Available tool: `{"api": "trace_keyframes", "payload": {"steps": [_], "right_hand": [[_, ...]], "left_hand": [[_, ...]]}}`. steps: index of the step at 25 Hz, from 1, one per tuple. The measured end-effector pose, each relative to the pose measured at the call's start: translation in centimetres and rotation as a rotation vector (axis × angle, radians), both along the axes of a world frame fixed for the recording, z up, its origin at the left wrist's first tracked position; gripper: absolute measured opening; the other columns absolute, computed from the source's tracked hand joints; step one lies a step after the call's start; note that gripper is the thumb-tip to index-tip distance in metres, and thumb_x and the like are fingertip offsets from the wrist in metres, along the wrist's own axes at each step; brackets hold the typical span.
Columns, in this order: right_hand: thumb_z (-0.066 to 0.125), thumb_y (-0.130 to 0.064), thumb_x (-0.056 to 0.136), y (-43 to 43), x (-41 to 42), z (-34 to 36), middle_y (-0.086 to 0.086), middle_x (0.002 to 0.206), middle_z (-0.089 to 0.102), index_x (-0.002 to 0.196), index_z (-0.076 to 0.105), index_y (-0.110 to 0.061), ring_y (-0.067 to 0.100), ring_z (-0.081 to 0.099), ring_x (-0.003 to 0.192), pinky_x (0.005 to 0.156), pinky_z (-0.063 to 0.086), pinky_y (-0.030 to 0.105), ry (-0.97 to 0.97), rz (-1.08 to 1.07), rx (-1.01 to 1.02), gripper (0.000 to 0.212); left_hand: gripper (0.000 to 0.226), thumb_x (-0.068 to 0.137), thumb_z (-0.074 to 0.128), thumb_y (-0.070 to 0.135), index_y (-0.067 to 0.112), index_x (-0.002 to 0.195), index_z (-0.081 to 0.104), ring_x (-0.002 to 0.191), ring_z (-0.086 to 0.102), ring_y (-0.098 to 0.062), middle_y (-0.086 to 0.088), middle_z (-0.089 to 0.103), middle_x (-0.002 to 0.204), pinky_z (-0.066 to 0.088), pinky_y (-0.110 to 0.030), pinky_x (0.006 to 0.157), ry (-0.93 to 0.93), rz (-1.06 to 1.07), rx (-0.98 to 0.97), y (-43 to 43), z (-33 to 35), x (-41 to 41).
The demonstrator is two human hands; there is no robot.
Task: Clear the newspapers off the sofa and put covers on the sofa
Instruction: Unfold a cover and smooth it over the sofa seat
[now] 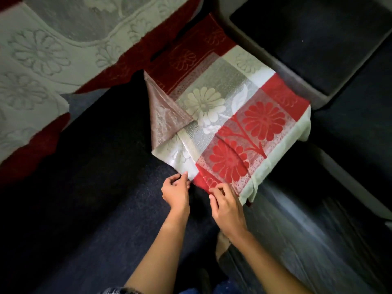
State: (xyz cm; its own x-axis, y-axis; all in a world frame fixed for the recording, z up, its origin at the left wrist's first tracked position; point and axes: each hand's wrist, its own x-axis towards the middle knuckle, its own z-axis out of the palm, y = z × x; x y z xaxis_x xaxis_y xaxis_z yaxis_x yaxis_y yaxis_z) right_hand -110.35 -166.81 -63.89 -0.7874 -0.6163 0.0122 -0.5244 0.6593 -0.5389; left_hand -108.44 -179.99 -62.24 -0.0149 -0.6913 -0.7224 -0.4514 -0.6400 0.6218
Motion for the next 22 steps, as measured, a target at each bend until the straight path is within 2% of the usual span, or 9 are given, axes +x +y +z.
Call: {"api": "trace_keyframes", "payload": {"steps": [3,5,7,9,10,14,16,19,22], "right_hand": [[0.051,-0.018,0.089,-0.3,0.8,0.6,0.002,0.086,0.063,0.093,0.067,-0.009,0.016,0.062,0.075,0.067,0.051,0.028,-0.138,-0.085,-0.060,0.018],[0.054,-0.018,0.091,-1.5,1.6,1.1,0.002,0.082,0.068,0.089,0.067,-0.008,0.017,0.064,0.074,0.068,0.052,0.031,-0.394,-0.236,-0.078,0.016],[0.054,-0.019,0.093,-3.2,1.9,1.5,0.004,0.078,0.068,0.087,0.067,-0.003,0.018,0.064,0.070,0.069,0.054,0.034,-0.833,-0.527,-0.175,0.022],[0.052,-0.012,0.094,-4.9,2.4,2.0,0.010,0.081,0.066,0.090,0.062,-0.002,0.019,0.063,0.071,0.070,0.053,0.031,-1.325,-0.866,-0.504,0.015],[0.052,-0.005,0.093,-5.5,2.7,2.1,0.012,0.083,0.066,0.091,0.060,-0.003,0.021,0.063,0.074,0.074,0.052,0.031,-1.455,-0.999,-0.716,0.008],[0.051,0.008,0.089,-6.4,4.7,1.5,0.013,0.083,0.063,0.093,0.056,-0.008,0.020,0.060,0.075,0.070,0.051,0.029,-1.487,-1.365,-1.168,0.017],[0.057,0.004,0.086,-6.9,5.2,1.5,0.005,0.073,0.056,0.086,0.054,-0.013,0.013,0.052,0.064,0.062,0.046,0.026,-1.451,-1.527,-1.187,0.018],[0.067,-0.004,0.081,-7.4,5.1,1.9,0.002,0.067,0.052,0.077,0.056,-0.009,0.010,0.042,0.056,0.055,0.041,0.025,-1.403,-1.692,-1.016,0.013],[0.065,-0.013,0.085,-8.2,5.2,3.0,0.007,0.083,0.055,0.087,0.057,-0.005,0.015,0.048,0.066,0.064,0.045,0.030,-1.476,-1.713,-1.045,0.012]], "left_hand": [[0.014,0.081,0.070,0.018,0.011,0.075,0.061,0.056,0.049,-0.010,-0.002,0.056,0.064,0.048,-0.021,0.059,0.008,-0.056,0.095,-0.7,-0.2,-0.6],[0.014,0.084,0.067,0.016,0.011,0.073,0.059,0.054,0.044,-0.010,-0.002,0.050,0.062,0.042,-0.021,0.054,0.004,-0.097,0.111,-1.1,-0.3,-0.3],[0.015,0.088,0.061,0.014,0.011,0.074,0.055,0.055,0.044,-0.010,-0.002,0.049,0.063,0.040,-0.022,0.053,0.048,-0.093,0.119,-1.4,-0.4,0.2],[0.018,0.093,0.052,0.014,0.013,0.076,0.049,0.059,0.051,-0.011,-0.003,0.052,0.069,0.044,-0.022,0.055,0.101,-0.093,0.130,-1.9,-0.4,1.1],[0.018,0.095,0.048,0.014,0.013,0.078,0.048,0.061,0.055,-0.012,-0.004,0.054,0.072,0.047,-0.022,0.056,0.126,-0.086,0.143,-2.3,-0.5,1.7],[0.016,0.097,0.045,0.012,0.013,0.080,0.046,0.047,0.059,-0.008,-0.006,0.054,0.073,0.049,-0.016,0.043,0.140,-0.109,0.191,-4.6,-0.4,4.3],[0.017,0.095,0.047,0.011,0.015,0.079,0.044,0.035,0.051,-0.002,-0.005,0.051,0.069,0.045,-0.013,0.038,0.131,-0.141,0.193,-5.5,-0.1,4.8],[0.020,0.095,0.050,0.013,0.017,0.076,0.044,0.030,0.041,0.001,0.000,0.047,0.064,0.039,-0.012,0.037,0.128,-0.241,0.181,-6.0,0.5,5.3],[0.020,0.094,0.051,0.014,0.018,0.076,0.044,0.034,0.038,0.000,0.002,0.046,0.064,0.035,-0.016,0.039,0.173,-0.320,0.200,-6.2,1.0,6.1]]}}
